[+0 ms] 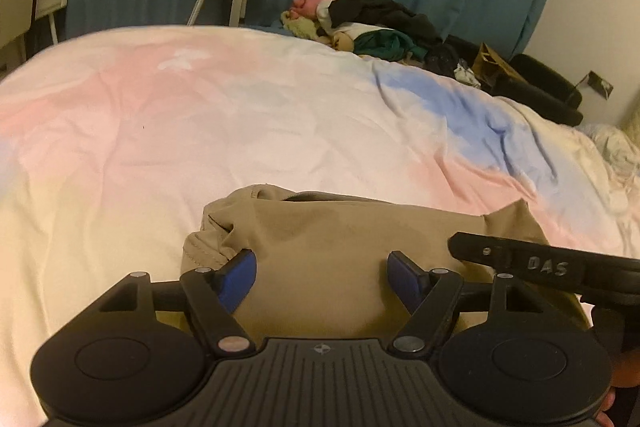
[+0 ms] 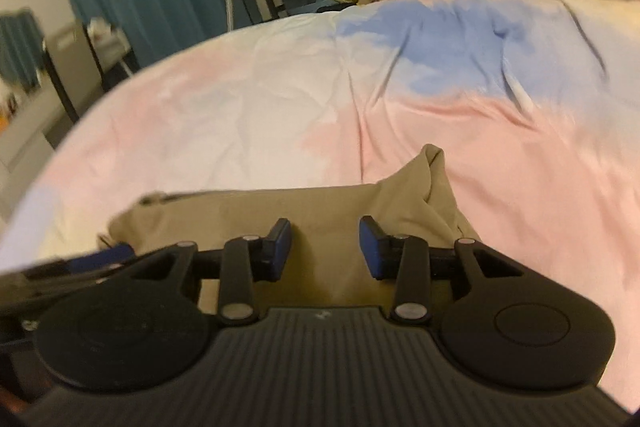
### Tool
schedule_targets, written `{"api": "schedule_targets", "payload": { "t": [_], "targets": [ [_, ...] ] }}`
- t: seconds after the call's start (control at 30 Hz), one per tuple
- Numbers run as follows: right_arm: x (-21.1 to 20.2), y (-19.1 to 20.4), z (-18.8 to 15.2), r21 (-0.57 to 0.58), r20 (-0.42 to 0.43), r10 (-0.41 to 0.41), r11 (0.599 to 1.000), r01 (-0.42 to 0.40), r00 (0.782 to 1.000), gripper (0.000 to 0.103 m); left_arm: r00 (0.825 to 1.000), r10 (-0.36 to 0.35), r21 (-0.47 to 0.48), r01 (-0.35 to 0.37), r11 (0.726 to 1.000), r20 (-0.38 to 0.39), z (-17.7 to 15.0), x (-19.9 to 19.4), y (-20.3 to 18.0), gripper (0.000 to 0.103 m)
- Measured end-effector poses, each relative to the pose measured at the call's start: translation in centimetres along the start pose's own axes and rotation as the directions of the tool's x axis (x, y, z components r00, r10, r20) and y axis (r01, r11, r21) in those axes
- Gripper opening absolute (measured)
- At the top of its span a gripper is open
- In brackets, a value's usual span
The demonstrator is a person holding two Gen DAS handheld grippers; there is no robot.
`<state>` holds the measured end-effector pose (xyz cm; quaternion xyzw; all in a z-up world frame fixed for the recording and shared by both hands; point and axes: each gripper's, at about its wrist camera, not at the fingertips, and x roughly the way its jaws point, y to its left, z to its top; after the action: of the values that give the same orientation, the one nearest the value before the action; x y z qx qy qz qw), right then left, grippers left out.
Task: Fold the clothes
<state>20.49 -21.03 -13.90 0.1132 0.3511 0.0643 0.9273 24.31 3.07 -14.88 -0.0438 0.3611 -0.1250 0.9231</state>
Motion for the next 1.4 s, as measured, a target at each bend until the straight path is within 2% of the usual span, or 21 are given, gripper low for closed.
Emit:
{"api": "schedule_targets", "payload": {
  "t": [0.07,0.17,0.3,0.4,0.43,0.57,0.63,0.7,0.8,0.87,1.0,1.07,1.1,1.13,1.17,1.2,1.27,1.33,1.4],
  "targets": [
    [-1.0,0.2,-0.2,-0.017,0.002,0.000,1.000,0.000,1.000,0.040,1.000,0.008,0.023,-0.008,1.000,0.003,-0.1,-0.6,-0.3,0.074],
    [-3.8,0.1,-0.7,0.016,0.009,0.027,1.000,-0.027,1.000,0.042,1.000,-0.001,0.009,0.001,1.000,-0.002,-0.6,-2.5,-0.5,0.074],
    [-8.5,0.8,-3.0,-0.034,0.016,0.002,0.999,-0.002,1.000,0.042,1.000,-0.030,-0.002,0.030,1.000,-0.007,-2.1,-6.6,-1.1,0.074],
    [-9.9,0.6,-5.1,-0.001,-0.025,0.004,1.000,-0.004,1.000,0.042,0.999,-0.042,-0.004,0.042,0.999,-0.021,-3.6,-8.6,-1.7,0.074],
    [-10.2,0.6,-5.8,0.011,-0.042,0.006,1.000,-0.005,0.999,0.042,0.999,-0.040,-0.024,0.039,0.999,-0.026,-4.1,-8.8,-1.7,0.074],
    [-9.6,2.0,-6.8,-0.086,-0.065,-0.053,0.995,0.047,0.996,0.042,0.998,-0.042,-0.106,0.037,0.994,-0.044,-5.3,-9.0,-1.5,0.074],
    [-9.7,2.3,-6.9,-0.106,-0.057,-0.066,0.993,0.060,0.996,0.042,0.998,-0.058,-0.131,0.052,0.990,-0.039,-5.2,-9.8,-1.1,0.074],
    [-10.0,2.4,-7.0,-0.117,-0.048,-0.074,0.991,0.068,0.996,0.041,0.994,-0.109,-0.196,0.103,0.975,-0.021,-5.3,-11.3,-0.6,0.077],
    [-10.5,2.4,-7.1,-0.107,-0.042,-0.079,0.991,0.074,0.996,0.042,0.978,-0.206,-0.306,0.189,0.933,-0.024,-6.4,-12.9,0.7,0.080],
    [-10.8,2.3,-7.0,-0.089,-0.043,-0.080,0.993,0.076,0.996,0.042,0.968,-0.247,-0.373,0.216,0.902,-0.037,-7.3,-13.2,1.5,0.080],
    [-11.0,2.0,-6.9,-0.054,-0.047,-0.078,0.996,0.076,0.996,0.046,0.953,-0.291,-0.509,0.210,0.835,-0.084,-7.9,-11.1,3.1,0.080],
    [-10.8,1.9,-6.8,-0.046,-0.054,-0.075,0.996,0.073,0.996,0.047,0.957,-0.278,-0.606,0.174,0.776,-0.082,-8.3,-9.5,4.2,0.077],
    [-10.7,1.9,-6.8,-0.041,-0.059,-0.067,0.997,0.065,0.996,0.053,0.960,-0.271,-0.651,0.163,0.741,-0.068,-8.6,-9.0,4.8,0.074],
    [-10.6,1.8,-6.7,-0.029,-0.064,-0.050,0.998,0.048,0.997,0.066,0.963,-0.264,-0.693,0.153,0.704,-0.056,-8.9,-8.5,5.4,0.073],
    [-10.8,1.7,-6.6,-0.008,-0.064,-0.026,1.000,0.026,0.998,0.072,0.963,-0.267,-0.723,0.153,0.673,-0.044,-9.1,-8.1,6.0,0.070],
    [-10.9,1.6,-6.5,0.014,-0.062,-0.003,1.000,0.004,0.998,0.085,0.961,-0.274,-0.744,0.159,0.649,-0.034,-9.2,-7.9,6.4,0.069],
    [-11.5,1.6,-6.4,0.060,-0.055,0.045,0.997,-0.041,0.997,0.086,0.961,-0.277,-0.761,0.167,0.627,-0.017,-9.4,-8.1,6.7,0.063],
    [-12.1,1.5,-6.5,0.138,-0.049,0.116,0.985,-0.109,0.992,0.086,0.965,-0.263,-0.764,0.159,0.626,-0.015,-9.5,-8.4,6.8,0.054],
    [-12.6,1.1,-6.7,0.240,-0.042,0.208,0.952,-0.192,0.977,0.086,0.966,-0.259,-0.768,0.160,0.620,-0.008,-9.7,-8.5,6.9,0.047]
  ]
}}
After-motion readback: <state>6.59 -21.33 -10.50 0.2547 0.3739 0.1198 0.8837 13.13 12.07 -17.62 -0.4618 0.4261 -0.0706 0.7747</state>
